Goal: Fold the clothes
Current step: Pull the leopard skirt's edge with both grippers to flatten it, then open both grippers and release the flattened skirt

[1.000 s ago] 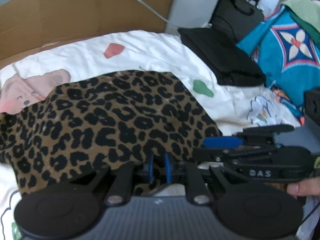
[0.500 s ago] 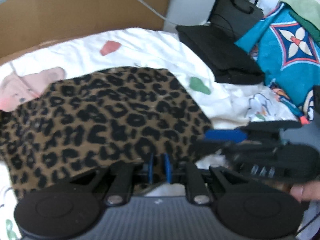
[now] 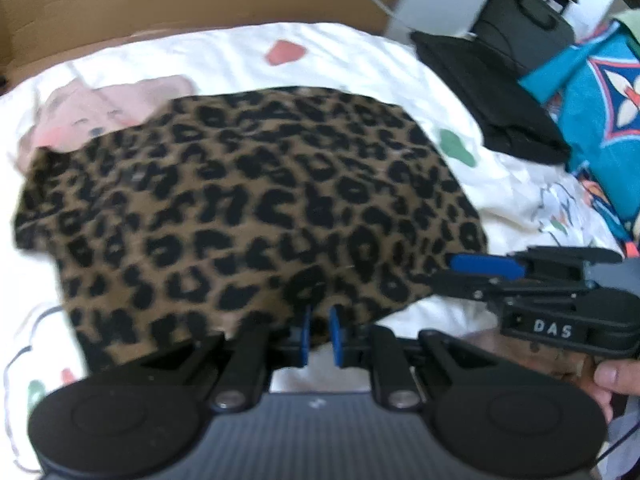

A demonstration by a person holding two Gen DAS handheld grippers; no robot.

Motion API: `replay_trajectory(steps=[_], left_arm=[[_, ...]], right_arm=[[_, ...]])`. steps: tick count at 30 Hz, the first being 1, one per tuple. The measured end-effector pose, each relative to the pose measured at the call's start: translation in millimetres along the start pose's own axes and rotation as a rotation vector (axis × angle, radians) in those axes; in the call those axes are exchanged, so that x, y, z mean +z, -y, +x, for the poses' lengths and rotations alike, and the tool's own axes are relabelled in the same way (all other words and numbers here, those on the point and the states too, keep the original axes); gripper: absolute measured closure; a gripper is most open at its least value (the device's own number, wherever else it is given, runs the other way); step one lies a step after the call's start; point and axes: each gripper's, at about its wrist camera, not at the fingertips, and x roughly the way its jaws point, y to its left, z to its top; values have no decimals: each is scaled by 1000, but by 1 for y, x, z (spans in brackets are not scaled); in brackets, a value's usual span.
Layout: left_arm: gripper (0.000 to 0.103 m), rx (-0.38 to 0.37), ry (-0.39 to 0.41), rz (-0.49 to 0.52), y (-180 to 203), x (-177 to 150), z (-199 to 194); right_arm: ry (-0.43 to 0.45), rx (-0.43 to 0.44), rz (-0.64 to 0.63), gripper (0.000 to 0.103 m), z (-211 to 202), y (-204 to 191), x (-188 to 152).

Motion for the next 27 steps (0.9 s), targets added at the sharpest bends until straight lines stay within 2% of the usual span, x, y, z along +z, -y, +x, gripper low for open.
replay_trajectory(steps=[5,10,15,18,20,22,27], left_arm=[[91,85,-19,-46,-27,-5,-15],[91,127,-38,-88,-48,-8,-27],[90,149,-54,-103,-57,-13,-25],[89,176,-78,-78,-59,-16,-19],[87,186,-88,-56,-61,-16,-17],[86,209,-96,-56,-66,-14,-19],[89,186,-69,-129,-77,-14,-34]], right_arm=[[-5,-2,15,68,1,2,1],[-8,-3,27,68,1,3,2],[-9,-7,22,68,1,2,1],[-14,-10,15,68,1,3,0],[-20,-16,16,71,1,4,0],[-24,-29,21,78,1,6,1],[-39,-41,64,79,-6,12,-1]])
